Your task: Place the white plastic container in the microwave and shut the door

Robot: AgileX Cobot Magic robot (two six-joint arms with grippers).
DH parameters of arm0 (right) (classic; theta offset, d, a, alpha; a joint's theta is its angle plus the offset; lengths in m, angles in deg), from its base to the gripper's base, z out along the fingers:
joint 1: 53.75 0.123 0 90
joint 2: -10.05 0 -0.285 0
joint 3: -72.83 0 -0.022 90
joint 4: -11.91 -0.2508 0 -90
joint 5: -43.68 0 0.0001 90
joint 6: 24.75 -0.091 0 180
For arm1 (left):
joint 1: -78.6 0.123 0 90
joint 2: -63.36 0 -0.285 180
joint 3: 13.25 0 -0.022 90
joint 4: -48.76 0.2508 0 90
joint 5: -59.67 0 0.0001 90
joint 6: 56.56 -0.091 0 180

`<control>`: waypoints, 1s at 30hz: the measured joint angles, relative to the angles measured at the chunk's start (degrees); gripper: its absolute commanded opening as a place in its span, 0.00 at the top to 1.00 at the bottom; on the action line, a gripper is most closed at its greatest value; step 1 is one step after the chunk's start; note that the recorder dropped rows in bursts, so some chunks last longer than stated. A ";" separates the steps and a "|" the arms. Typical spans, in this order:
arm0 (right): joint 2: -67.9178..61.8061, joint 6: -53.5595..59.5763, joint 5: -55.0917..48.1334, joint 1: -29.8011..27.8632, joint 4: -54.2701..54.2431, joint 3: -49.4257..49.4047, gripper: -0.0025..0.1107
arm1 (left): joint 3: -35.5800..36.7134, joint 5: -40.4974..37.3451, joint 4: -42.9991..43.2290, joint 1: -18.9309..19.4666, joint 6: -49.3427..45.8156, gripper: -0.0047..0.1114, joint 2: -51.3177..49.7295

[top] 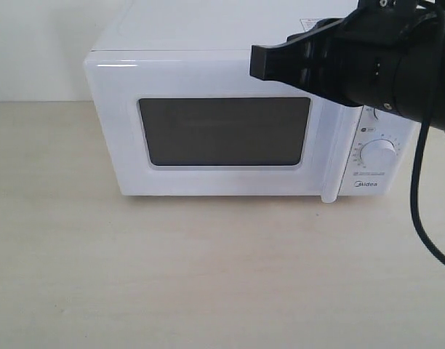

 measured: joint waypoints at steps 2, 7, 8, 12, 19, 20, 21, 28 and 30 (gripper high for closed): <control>0.00 0.00 0.00 0.00 0.00 0.00 0.98 | 0.00 -0.23 0.00 0.00 0.00 0.92 0.00; 0.00 0.00 -0.21 0.00 -0.14 0.00 0.98 | 0.00 -0.36 0.00 0.51 0.00 0.92 0.00; 0.00 0.00 -0.21 0.00 -0.14 0.00 0.98 | 0.00 -0.36 0.00 0.62 0.00 0.92 0.00; 0.00 0.00 -0.21 0.00 -0.28 0.00 0.98 | 0.00 -0.36 0.00 0.62 0.00 0.92 0.00; 0.00 0.00 -0.34 0.00 -0.32 0.00 0.98 | 0.00 -0.36 0.00 0.62 0.00 0.92 0.00; 0.00 0.00 -0.34 0.00 -0.32 0.00 0.98 | 0.00 -0.36 0.00 0.62 0.00 0.92 0.00; 0.00 0.00 -0.34 0.00 -0.32 0.00 0.98 | 0.00 -0.36 0.00 0.62 0.00 0.92 0.00; 0.00 0.00 -0.34 0.00 -0.32 0.00 0.98 | 0.00 -0.36 0.00 0.62 0.00 0.92 0.00; 0.00 0.00 -0.34 0.00 -0.32 0.00 0.98 | 0.00 -0.36 0.00 0.62 0.00 0.92 0.00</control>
